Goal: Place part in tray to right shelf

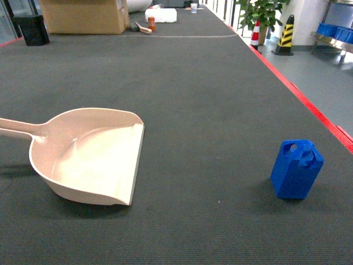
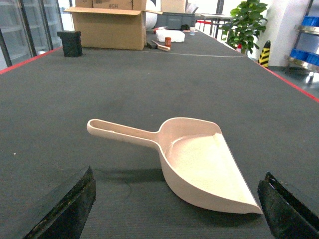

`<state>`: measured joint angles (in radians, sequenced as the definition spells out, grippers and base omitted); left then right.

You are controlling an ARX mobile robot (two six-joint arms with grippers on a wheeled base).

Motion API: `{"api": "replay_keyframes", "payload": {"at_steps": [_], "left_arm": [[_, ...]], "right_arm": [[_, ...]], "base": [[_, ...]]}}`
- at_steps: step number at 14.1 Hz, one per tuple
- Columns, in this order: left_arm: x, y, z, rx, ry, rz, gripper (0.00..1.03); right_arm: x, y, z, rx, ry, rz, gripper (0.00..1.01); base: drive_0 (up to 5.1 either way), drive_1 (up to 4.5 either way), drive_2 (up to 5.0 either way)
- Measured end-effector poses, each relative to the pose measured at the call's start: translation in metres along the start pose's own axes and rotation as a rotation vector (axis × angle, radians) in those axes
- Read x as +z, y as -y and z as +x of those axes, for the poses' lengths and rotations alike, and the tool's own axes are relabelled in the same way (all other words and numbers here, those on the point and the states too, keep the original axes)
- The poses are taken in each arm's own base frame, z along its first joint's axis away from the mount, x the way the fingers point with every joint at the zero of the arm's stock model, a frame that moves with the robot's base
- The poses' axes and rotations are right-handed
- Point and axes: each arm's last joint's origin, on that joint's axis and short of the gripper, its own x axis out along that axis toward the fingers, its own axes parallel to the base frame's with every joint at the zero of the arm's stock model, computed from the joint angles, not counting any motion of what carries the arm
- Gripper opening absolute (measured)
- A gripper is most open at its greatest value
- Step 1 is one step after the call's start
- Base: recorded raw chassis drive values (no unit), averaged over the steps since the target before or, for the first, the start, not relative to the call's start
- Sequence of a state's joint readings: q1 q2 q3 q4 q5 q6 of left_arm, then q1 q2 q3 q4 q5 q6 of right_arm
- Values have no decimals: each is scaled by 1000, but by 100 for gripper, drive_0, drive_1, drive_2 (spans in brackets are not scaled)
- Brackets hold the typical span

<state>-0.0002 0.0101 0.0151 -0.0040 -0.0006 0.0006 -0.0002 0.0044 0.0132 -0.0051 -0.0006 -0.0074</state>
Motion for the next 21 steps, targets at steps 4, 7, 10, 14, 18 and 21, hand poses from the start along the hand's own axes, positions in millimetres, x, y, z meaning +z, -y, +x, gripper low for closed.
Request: {"api": "replay_keyframes", "payload": {"at_steps": [4, 7, 10, 14, 18, 21], "left_arm": [[0, 0, 0, 0, 0, 0, 98], [0, 0, 0, 0, 0, 0, 98], [0, 0, 0, 0, 0, 0, 98], [0, 0, 0, 0, 0, 0, 98], [0, 0, 0, 0, 0, 0, 98], [0, 0, 0, 0, 0, 0, 98]], "right_arm": [[0, 0, 0, 0, 0, 0, 98], [0, 0, 0, 0, 0, 0, 98], [0, 0, 0, 0, 0, 0, 98], [0, 0, 0, 0, 0, 0, 98], [0, 0, 0, 0, 0, 0, 98], [0, 0, 0, 0, 0, 0, 98]], "base": [[0, 0, 0], [0, 0, 0], [0, 0, 0], [0, 0, 0], [0, 0, 0], [0, 0, 0]]}}
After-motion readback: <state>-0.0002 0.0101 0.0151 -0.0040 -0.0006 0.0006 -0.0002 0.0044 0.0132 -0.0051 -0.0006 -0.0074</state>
